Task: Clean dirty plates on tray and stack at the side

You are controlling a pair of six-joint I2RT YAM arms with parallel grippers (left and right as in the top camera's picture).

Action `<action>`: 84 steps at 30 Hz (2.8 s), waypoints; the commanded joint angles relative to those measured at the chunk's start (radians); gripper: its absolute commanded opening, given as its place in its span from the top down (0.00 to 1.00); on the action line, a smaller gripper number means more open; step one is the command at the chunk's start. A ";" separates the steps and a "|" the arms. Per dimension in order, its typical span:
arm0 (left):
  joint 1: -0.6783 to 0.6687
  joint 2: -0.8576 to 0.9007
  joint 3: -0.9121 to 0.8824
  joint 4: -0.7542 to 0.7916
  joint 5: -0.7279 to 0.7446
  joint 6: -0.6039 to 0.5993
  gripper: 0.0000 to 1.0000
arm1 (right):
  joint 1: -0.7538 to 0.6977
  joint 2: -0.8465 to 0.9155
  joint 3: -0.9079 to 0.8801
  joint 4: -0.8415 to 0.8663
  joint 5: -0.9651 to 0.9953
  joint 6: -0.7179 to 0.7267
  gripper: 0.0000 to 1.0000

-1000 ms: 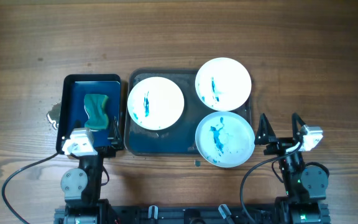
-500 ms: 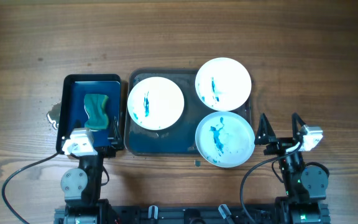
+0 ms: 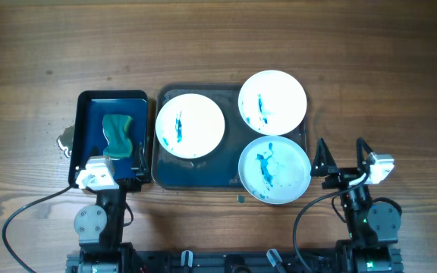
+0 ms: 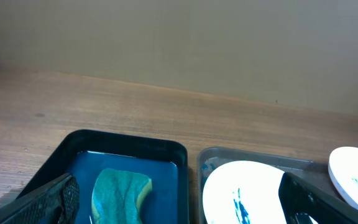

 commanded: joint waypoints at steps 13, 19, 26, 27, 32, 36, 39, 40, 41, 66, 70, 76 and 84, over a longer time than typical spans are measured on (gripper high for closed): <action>-0.004 -0.007 -0.005 -0.002 -0.006 -0.006 0.00 | 0.005 0.003 0.000 0.005 0.002 -0.020 0.00; -0.004 0.037 0.159 -0.078 -0.020 -0.006 0.00 | 0.005 0.107 0.169 -0.060 -0.054 -0.130 0.00; -0.004 0.411 0.553 -0.356 -0.013 -0.006 0.00 | 0.005 0.636 0.618 -0.236 -0.109 -0.131 0.00; -0.004 0.462 0.606 -0.384 -0.013 -0.006 0.00 | 0.005 0.698 0.682 -0.285 -0.108 -0.134 0.00; -0.004 0.751 0.934 -0.644 0.012 -0.006 0.00 | 0.005 1.015 1.043 -0.626 -0.164 -0.246 0.01; -0.004 0.970 1.126 -0.813 0.025 -0.006 0.00 | 0.005 1.230 1.285 -0.873 -0.190 -0.286 0.00; -0.004 1.056 1.134 -0.822 0.047 -0.006 0.00 | 0.005 1.282 1.296 -0.853 -0.231 -0.168 0.00; -0.004 1.091 1.134 -0.822 0.047 -0.006 0.00 | 0.005 1.291 1.295 -0.862 -0.255 -0.117 0.00; -0.004 1.124 1.134 -0.831 0.049 -0.006 0.00 | 0.005 1.302 1.295 -0.853 -0.301 -0.098 0.00; 0.005 1.363 1.271 -0.956 -0.139 -0.157 0.00 | 0.481 2.023 1.439 -0.642 -0.193 0.394 0.70; 0.051 1.363 1.271 -0.964 -0.138 -0.188 0.00 | 0.504 2.068 1.439 -0.613 -0.192 0.393 0.71; 0.109 1.372 1.263 -1.009 -0.138 -0.205 0.00 | 0.510 2.105 1.438 -0.626 -0.178 0.447 0.84; 0.110 1.464 1.263 -1.028 -0.137 -0.204 0.00 | 0.510 2.118 1.438 -0.621 -0.182 0.457 0.96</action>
